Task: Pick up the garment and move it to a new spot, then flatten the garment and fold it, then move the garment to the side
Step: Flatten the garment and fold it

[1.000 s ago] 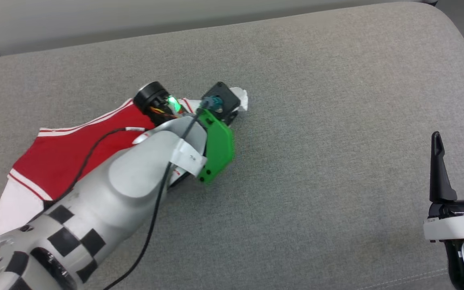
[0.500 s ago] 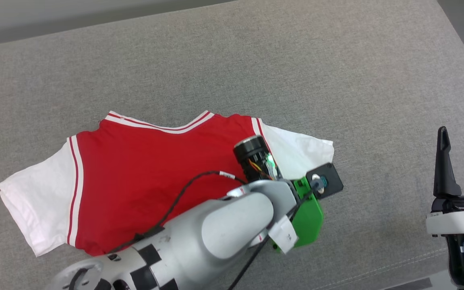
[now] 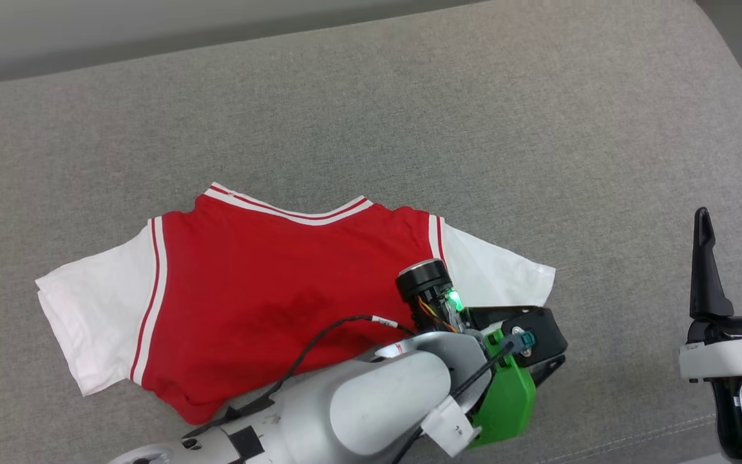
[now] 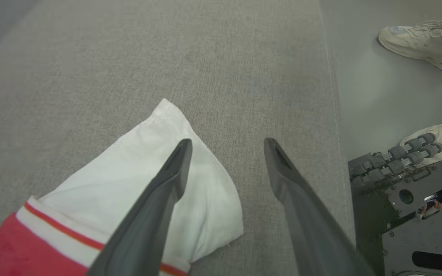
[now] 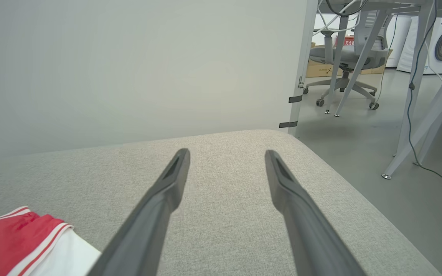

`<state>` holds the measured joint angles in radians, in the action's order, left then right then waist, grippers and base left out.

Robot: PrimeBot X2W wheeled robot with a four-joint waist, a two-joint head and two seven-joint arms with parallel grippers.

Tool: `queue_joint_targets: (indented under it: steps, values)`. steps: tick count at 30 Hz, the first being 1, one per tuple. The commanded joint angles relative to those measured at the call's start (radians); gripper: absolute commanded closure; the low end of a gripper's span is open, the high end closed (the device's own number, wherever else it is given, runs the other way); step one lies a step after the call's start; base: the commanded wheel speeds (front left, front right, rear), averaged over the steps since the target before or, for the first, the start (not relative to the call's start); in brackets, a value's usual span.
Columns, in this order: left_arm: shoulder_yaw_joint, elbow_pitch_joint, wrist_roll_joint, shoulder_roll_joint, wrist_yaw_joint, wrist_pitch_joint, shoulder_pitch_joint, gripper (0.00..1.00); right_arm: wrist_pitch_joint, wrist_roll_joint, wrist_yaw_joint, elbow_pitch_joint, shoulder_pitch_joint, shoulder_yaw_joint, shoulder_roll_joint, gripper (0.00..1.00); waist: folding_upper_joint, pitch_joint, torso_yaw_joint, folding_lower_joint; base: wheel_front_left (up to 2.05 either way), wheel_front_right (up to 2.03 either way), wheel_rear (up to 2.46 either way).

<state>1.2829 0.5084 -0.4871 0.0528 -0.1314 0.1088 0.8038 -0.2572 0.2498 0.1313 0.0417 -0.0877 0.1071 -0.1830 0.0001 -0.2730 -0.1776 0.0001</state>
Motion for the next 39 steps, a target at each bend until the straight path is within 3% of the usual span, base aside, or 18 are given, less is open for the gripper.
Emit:
queue_joint_targets:
  steps: [1,3,9,15,19,23,25,31,39]
  values:
    - [-0.003,-0.015,-0.022,-0.002,0.001,-0.038,0.013,0.0,-0.005,-0.008,-0.001,-0.003,0.004,0.0,-0.003,0.0,-0.0001,0.037,0.025,-0.0001,0.0,0.0,0.0]
    - [-0.01,-0.033,-0.051,-0.002,0.004,-0.099,0.025,0.0,-0.005,-0.01,-0.001,-0.005,0.017,0.005,-0.004,0.0,-0.0001,0.062,0.038,-0.0001,0.0,0.0,0.0]
    - [-0.076,-0.01,-0.076,0.005,0.088,-0.219,0.066,0.0,-0.005,-0.021,-0.001,0.0,0.061,0.012,0.005,0.0,-0.0001,0.126,0.071,-0.0001,0.0,0.0,0.0]
    - [-0.199,0.02,-0.116,0.157,0.14,-0.275,0.096,0.0,-0.005,-0.026,-0.001,0.01,0.087,0.017,0.017,0.0,-0.0001,0.151,0.093,-0.0001,0.0,0.0,0.0]
    - [-0.264,-0.004,-0.161,0.29,0.136,-0.256,0.105,0.0,-0.005,-0.029,-0.001,0.015,0.096,0.018,0.026,0.0,-0.0001,0.154,0.102,-0.0001,0.0,0.0,0.0]
    - [-0.324,-0.026,-0.238,0.419,0.112,-0.168,0.113,0.0,-0.005,-0.03,-0.001,0.022,0.098,0.019,0.031,0.0,-0.0001,0.146,0.109,-0.0001,0.0,0.0,0.0]
    - [-0.367,-0.025,-0.315,0.505,0.09,-0.063,0.127,0.0,-0.005,-0.028,-0.001,0.027,0.094,0.018,0.031,0.0,-0.0001,0.131,0.112,-0.0001,0.0,0.0,0.0]
    - [-0.383,0.006,-0.473,0.639,0.04,0.248,0.139,0.0,-0.005,-0.022,-0.001,0.034,0.074,0.013,0.023,0.0,-0.0001,0.091,0.105,-0.0001,0.0,0.0,0.0]
    - [-0.374,0.091,-0.544,0.72,0.055,0.457,0.14,0.0,-0.005,-0.012,-0.001,0.042,0.042,0.01,0.009,0.0,-0.0001,0.019,0.086,-0.0001,0.0,0.0,0.0]
